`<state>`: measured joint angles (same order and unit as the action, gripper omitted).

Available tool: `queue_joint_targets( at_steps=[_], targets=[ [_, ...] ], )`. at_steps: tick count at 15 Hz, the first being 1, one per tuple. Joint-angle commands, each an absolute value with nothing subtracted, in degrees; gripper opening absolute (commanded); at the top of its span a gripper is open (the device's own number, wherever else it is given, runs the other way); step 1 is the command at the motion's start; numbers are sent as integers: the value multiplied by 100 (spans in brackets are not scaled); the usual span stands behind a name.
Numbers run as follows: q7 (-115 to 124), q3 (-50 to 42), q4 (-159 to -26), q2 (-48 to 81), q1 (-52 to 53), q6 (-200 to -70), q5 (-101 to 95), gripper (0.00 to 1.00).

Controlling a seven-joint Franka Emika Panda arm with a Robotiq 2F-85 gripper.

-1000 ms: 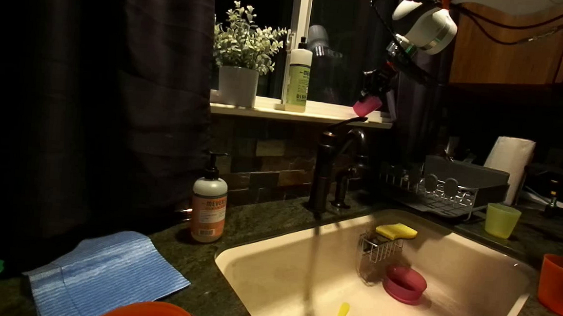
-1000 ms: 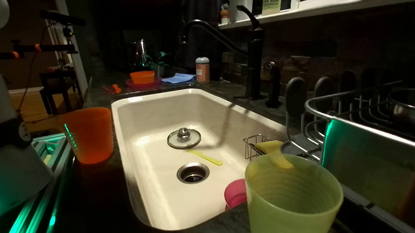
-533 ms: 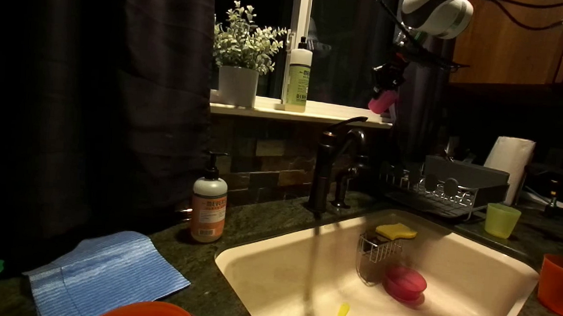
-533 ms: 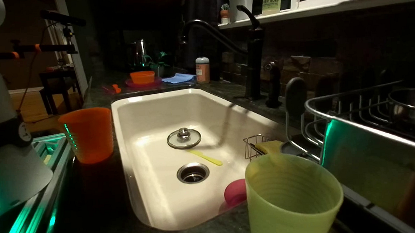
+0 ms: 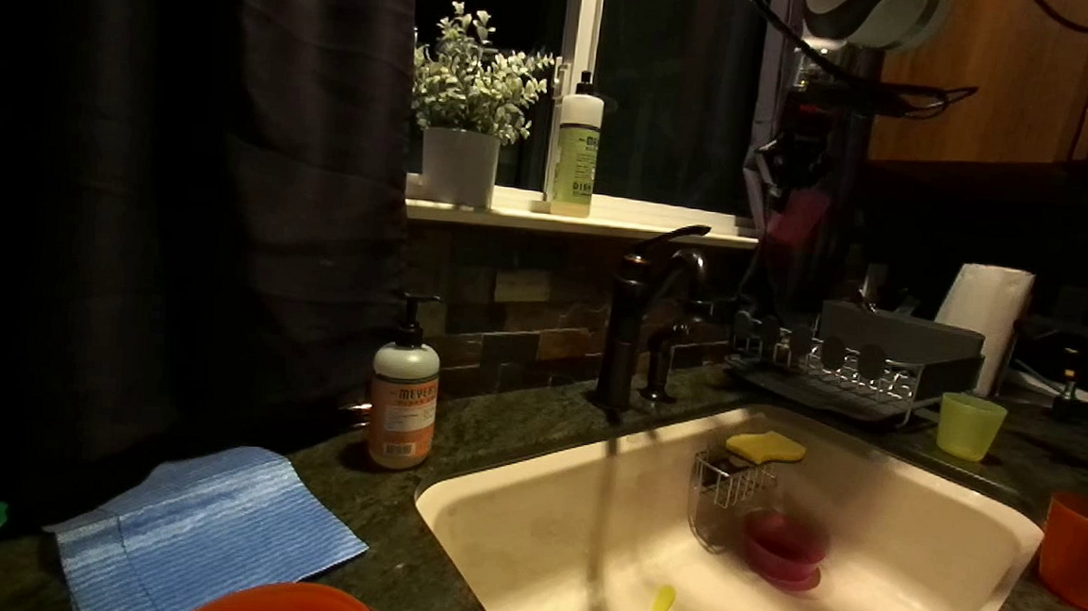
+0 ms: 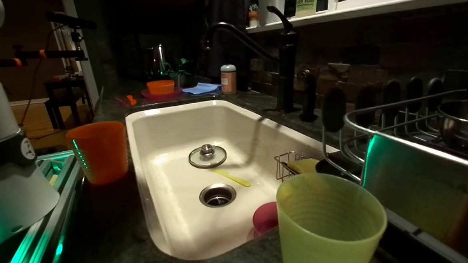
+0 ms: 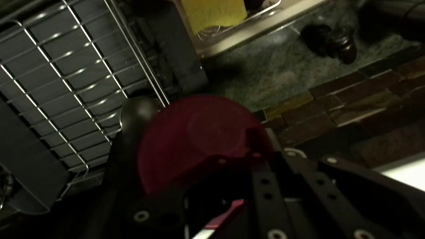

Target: Put the pink cup behind the sink.

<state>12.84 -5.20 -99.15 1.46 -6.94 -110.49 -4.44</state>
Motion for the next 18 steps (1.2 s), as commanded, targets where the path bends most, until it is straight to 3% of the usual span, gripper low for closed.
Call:
queue_joint_targets(
  at_steps=[1, 18],
  targets=[
    [1414, -532, -10285, 94, -626, -10653, -530, 1],
    [-1157, -314, -10715, 1432, -572, -11960, -371, 1]
  ],
)
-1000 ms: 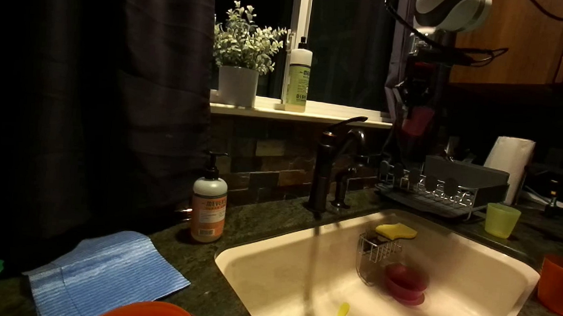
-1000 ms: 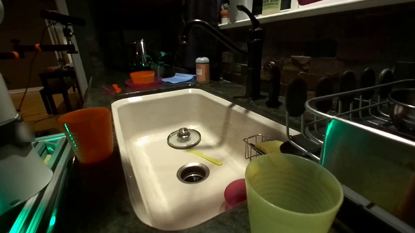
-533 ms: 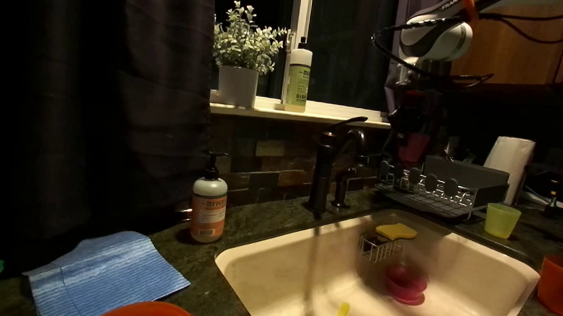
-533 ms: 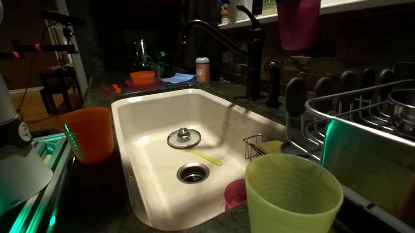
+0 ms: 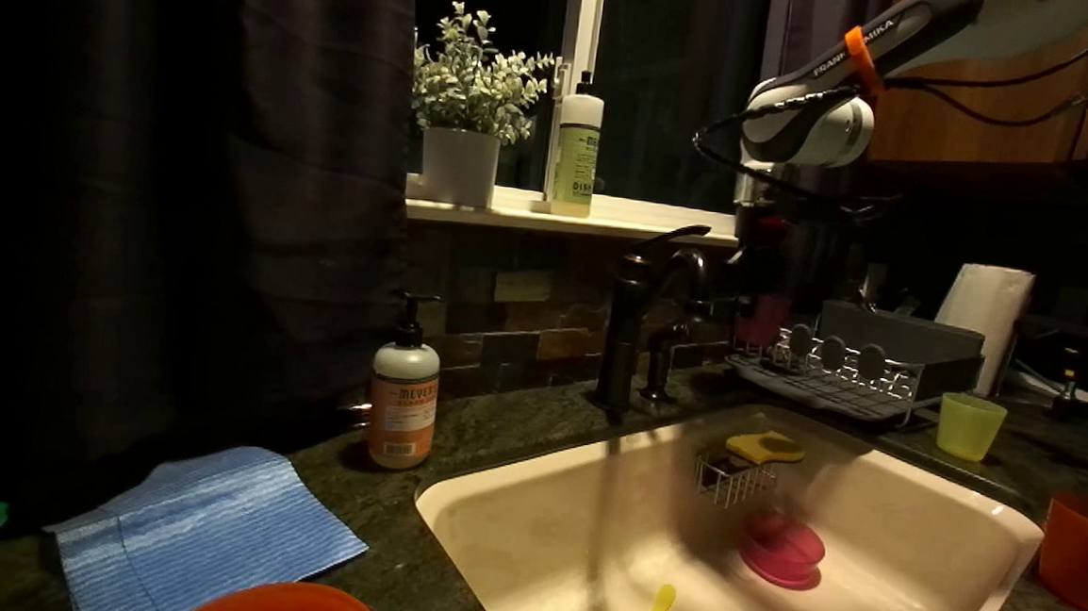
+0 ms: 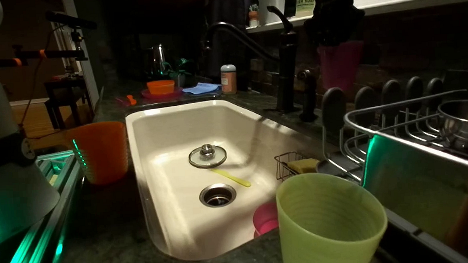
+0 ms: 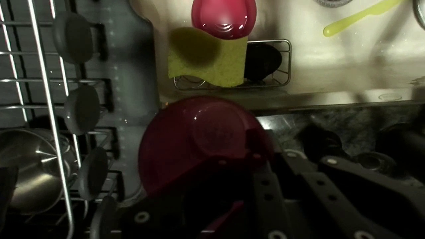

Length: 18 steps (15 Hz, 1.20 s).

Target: Put the pink cup behind the sink.

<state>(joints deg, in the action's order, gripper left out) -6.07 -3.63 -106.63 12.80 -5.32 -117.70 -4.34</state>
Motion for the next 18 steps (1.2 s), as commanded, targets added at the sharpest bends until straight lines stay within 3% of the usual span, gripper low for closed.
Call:
queue_joint_targets(
  at_steps=[1, 18],
  targets=[
    [-1303, -304, -10714, 1480, -577, -11993, -390, 1],
    [-2980, -167, -10701, 2161, -787, -13065, -430, 1]
  ],
)
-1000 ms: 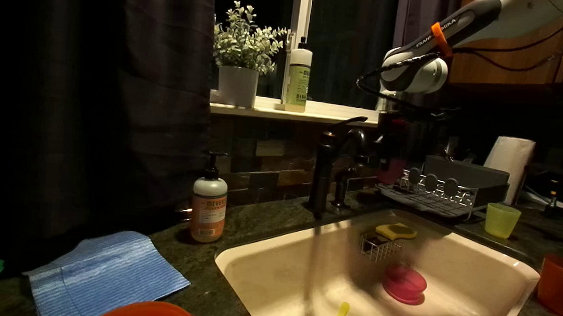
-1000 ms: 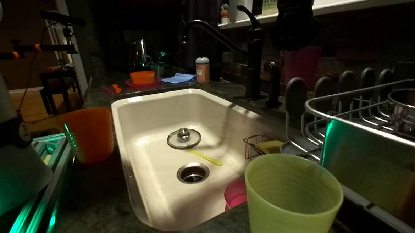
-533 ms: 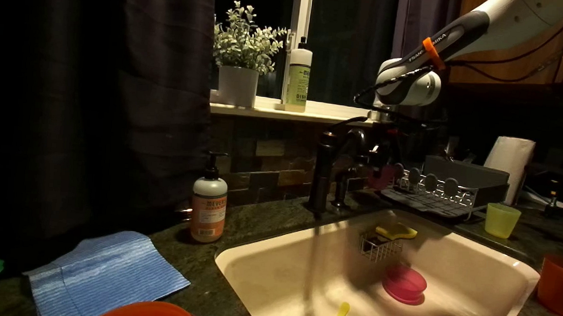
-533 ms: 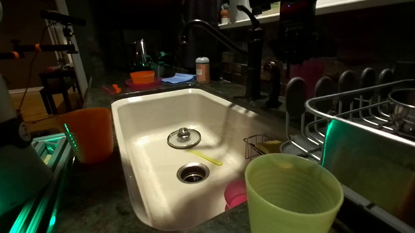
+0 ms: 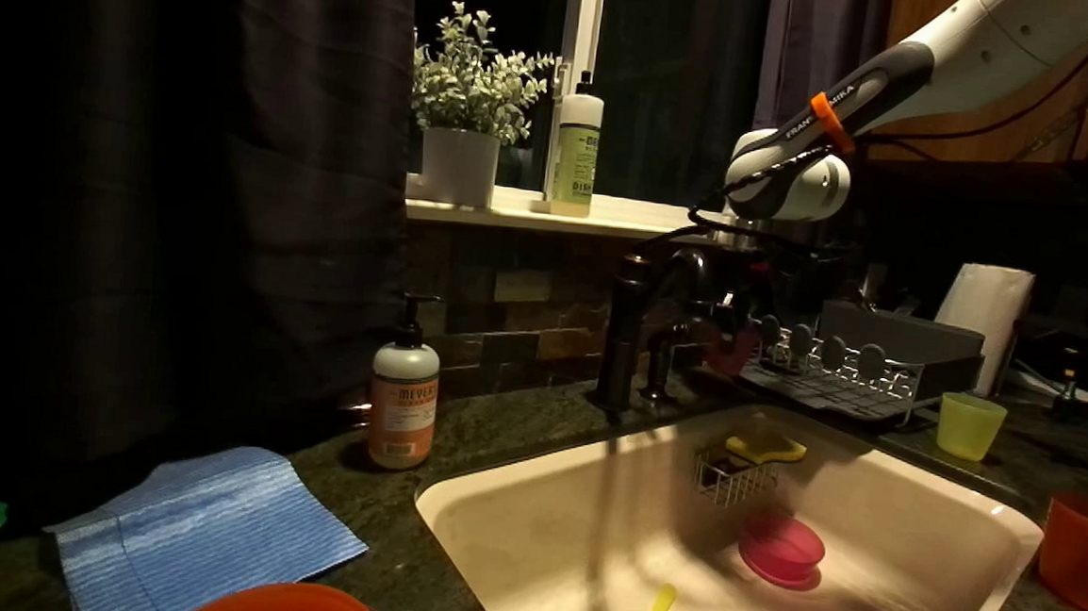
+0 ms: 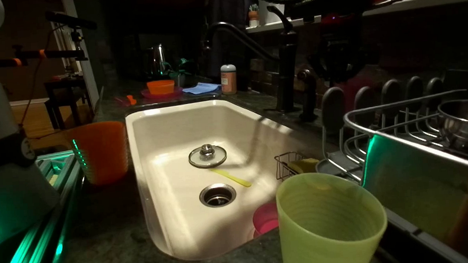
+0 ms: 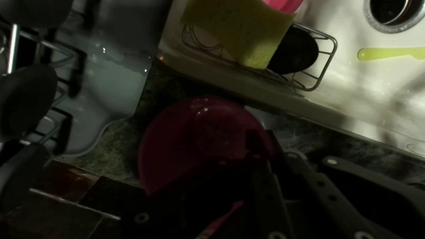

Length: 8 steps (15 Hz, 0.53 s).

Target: Put the pink cup behind the sink.

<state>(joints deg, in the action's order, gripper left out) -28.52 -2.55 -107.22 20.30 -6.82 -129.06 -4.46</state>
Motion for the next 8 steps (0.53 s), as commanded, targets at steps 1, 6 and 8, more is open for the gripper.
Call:
queue_joint_targets(
  at_steps=[1, 6, 8],
  targets=[
    [-2975, -152, -10668, 2214, -795, -13062, -408, 1],
    [-2950, -85, -10489, 2484, -811, -13299, -403, 1],
    [-2954, -58, -10422, 2579, -825, -13393, -393, 1]
  ],
)
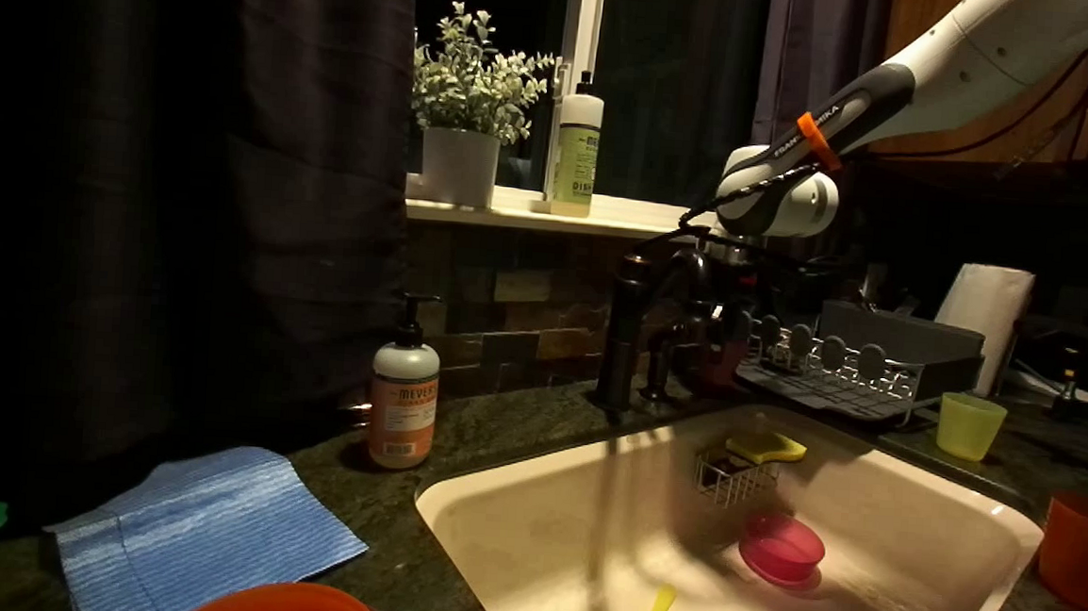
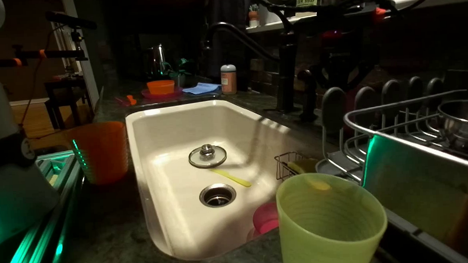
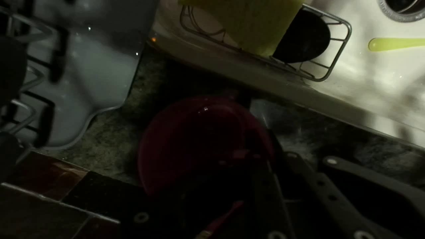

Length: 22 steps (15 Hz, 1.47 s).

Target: Put the pink cup behind the sink.

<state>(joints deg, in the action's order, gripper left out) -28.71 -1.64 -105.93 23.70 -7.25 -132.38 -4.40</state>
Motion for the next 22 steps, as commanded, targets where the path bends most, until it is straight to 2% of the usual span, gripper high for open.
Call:
queue_joint_targets(
  at_steps=[1, 2, 3, 4, 13, 14, 22],
  targets=[
    [-2944, -44, -10363, 2643, -831, -13390, -380, 1],
    [-2946, -32, -10323, 2682, -837, -13385, -377, 1],
    [-2936, -32, -10290, 2701, -835, -13331, -406, 30],
    [-2926, -29, -10274, 2696, -835, -13306, -417, 31],
    [-2095, -143, -10538, 2072, -669, -13329, -451, 97],
    [-1899, -170, -10562, 1987, -645, -13354, -466, 100],
    [232, -555, -10671, 1360, -261, -13415, -1177, 100]
  ],
)
